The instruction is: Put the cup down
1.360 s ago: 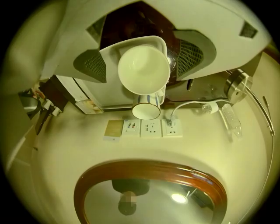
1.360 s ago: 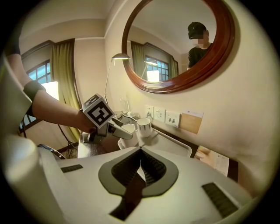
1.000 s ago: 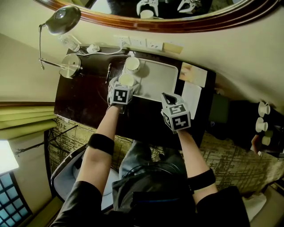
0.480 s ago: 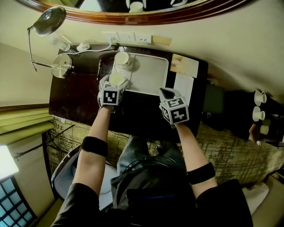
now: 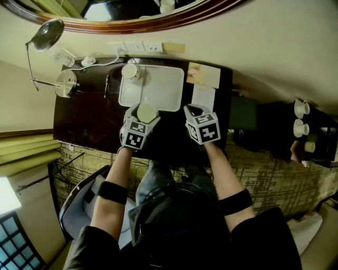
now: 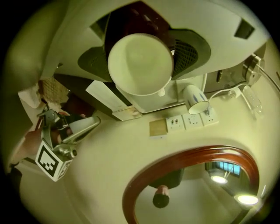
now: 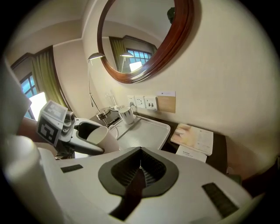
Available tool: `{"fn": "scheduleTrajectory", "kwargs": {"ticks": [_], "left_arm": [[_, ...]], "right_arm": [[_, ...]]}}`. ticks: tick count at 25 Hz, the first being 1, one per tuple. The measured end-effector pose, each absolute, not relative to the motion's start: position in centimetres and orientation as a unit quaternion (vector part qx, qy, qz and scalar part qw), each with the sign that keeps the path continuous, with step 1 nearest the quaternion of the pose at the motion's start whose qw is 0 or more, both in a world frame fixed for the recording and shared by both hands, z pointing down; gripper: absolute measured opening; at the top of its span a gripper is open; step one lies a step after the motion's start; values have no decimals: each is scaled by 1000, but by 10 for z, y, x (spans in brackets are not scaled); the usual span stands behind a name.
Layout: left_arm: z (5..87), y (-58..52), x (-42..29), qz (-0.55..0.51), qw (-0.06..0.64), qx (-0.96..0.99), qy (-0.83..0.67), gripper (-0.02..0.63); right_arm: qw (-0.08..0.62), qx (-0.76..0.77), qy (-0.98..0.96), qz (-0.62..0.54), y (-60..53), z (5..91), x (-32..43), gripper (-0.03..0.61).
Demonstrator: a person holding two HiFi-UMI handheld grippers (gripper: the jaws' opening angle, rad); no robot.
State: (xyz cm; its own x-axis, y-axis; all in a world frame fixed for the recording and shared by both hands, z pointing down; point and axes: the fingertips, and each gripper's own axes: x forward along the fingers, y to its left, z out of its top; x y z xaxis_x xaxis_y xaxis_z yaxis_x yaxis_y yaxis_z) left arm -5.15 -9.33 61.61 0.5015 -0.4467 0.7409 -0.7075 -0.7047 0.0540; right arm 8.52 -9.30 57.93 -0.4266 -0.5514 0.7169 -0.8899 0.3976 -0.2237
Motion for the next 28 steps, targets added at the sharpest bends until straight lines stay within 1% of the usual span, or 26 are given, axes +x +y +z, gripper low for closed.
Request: {"fn": "scheduleTrajectory", "kwargs": {"ticks": [5,12,18,24,25,27,28], "left_arm": [[625,-59,-12,372,172,863,-296,416],[647,-29,24,382,182,867,-263,416],[671,-19,28,403,172,860,-261,416],[677,-18,25,399,166,861,-270,420],[676,-18,25,397,168,861,-270,423],[673,-18,25,394,173,861,-270,458],[670,-18,25,394,174,861,-269,459]], "right_arm": [[276,454,-790,306,-87,578,100,5],[283,456,-783,313,-76,581,122,5],[283,458,-783,312,-74,582,131,5],[285,455,-782,317,-71,585,132,5],[284,455,-782,316,-71,584,133,5],[283,455,-783,315,-72,583,134,5],[282,456,-784,313,-72,582,134,5]]}}
